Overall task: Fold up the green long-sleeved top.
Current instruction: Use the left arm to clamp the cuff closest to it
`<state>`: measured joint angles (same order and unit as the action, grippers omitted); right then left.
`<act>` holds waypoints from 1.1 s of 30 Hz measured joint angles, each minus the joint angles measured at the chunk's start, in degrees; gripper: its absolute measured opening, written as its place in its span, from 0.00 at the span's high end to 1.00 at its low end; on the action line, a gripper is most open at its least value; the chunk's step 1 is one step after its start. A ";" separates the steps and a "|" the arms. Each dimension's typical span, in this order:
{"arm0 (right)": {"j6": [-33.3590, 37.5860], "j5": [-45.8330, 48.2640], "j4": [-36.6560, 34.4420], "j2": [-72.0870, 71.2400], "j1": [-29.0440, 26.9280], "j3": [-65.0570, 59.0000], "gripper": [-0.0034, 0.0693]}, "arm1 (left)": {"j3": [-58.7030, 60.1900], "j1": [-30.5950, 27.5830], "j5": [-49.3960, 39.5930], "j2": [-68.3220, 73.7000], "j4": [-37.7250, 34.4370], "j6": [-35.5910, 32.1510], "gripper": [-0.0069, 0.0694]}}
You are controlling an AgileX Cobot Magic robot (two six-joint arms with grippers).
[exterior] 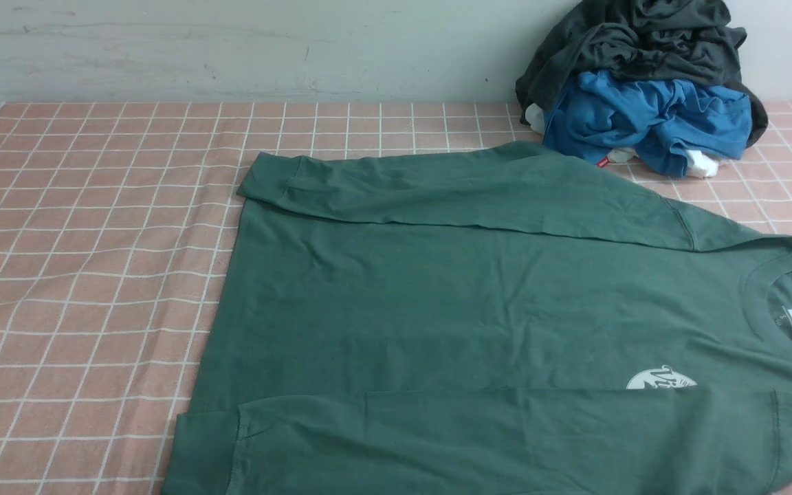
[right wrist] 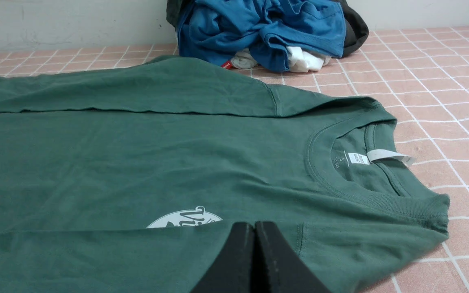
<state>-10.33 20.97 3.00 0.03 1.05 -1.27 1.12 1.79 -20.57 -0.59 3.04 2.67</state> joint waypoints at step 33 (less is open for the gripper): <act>0.53 0.00 0.31 0.00 0.00 0.00 0.97 | 0.06 0.00 1.12 0.00 0.45 0.00 0.91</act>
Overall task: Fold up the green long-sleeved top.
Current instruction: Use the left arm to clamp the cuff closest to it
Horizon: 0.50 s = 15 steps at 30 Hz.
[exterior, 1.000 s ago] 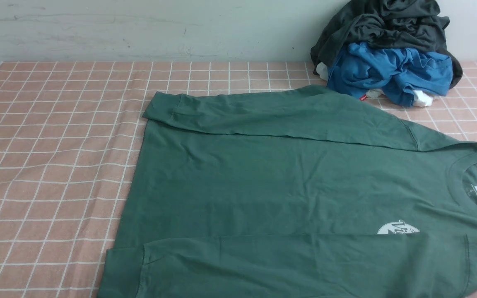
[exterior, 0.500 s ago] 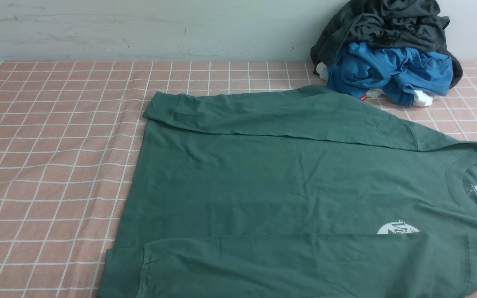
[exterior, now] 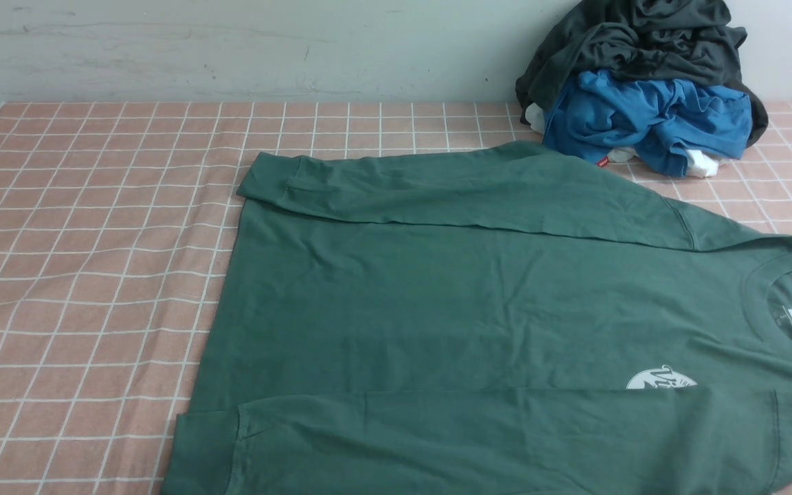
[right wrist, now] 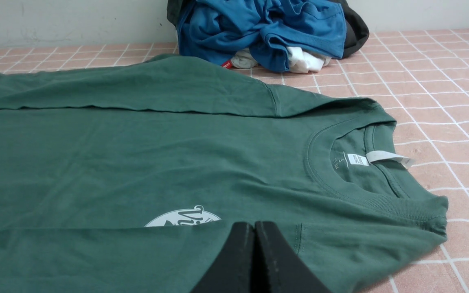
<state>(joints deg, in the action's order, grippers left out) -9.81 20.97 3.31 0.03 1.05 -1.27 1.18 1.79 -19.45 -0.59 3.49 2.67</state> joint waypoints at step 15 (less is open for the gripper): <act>-7.70 -51.62 -0.26 0.26 0.00 -0.42 0.97 | 0.60 0.00 52.73 0.00 0.53 1.56 0.91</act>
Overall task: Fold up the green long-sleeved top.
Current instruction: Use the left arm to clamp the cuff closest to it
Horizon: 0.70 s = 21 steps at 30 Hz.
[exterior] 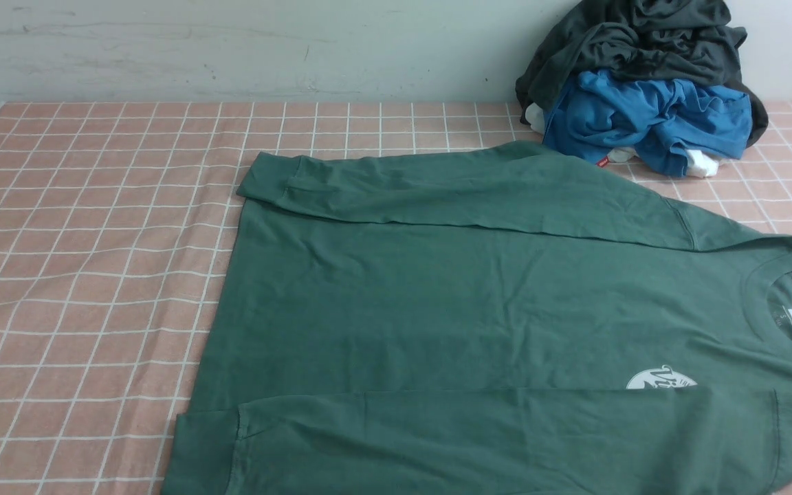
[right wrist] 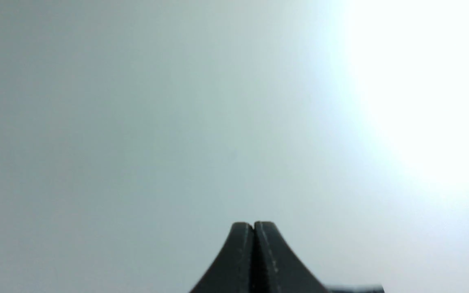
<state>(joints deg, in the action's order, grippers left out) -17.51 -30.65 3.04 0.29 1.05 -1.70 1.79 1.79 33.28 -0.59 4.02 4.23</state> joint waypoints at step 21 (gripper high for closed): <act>12.61 75.02 -3.04 45.55 1.49 40.42 0.97 | -35.26 4.40 -58.79 45.77 8.29 16.40 0.91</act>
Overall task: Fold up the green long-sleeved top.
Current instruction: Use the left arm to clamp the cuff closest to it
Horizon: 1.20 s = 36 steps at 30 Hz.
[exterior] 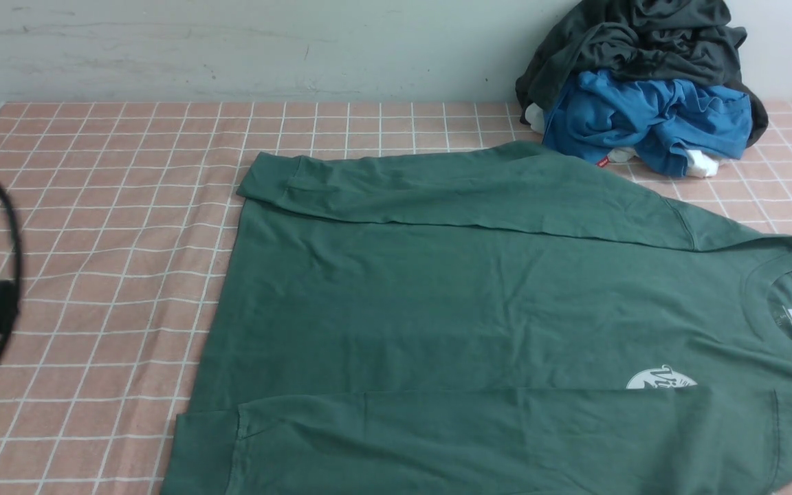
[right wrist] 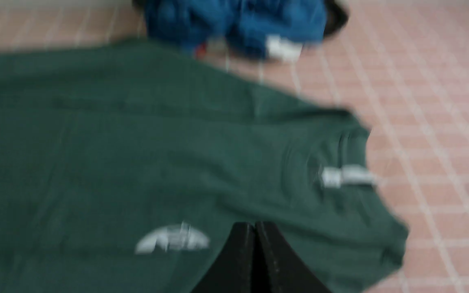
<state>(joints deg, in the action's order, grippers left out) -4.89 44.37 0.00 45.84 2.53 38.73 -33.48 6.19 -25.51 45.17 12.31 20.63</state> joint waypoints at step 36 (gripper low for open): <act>26.73 -7.68 -20.79 21.63 10.15 0.41 0.97 | -18.65 13.32 -12.96 52.00 -9.14 -7.24 0.86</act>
<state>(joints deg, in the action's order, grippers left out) 21.84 36.69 -20.79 67.46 12.68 39.14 -52.13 19.52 -38.47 97.18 3.17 13.39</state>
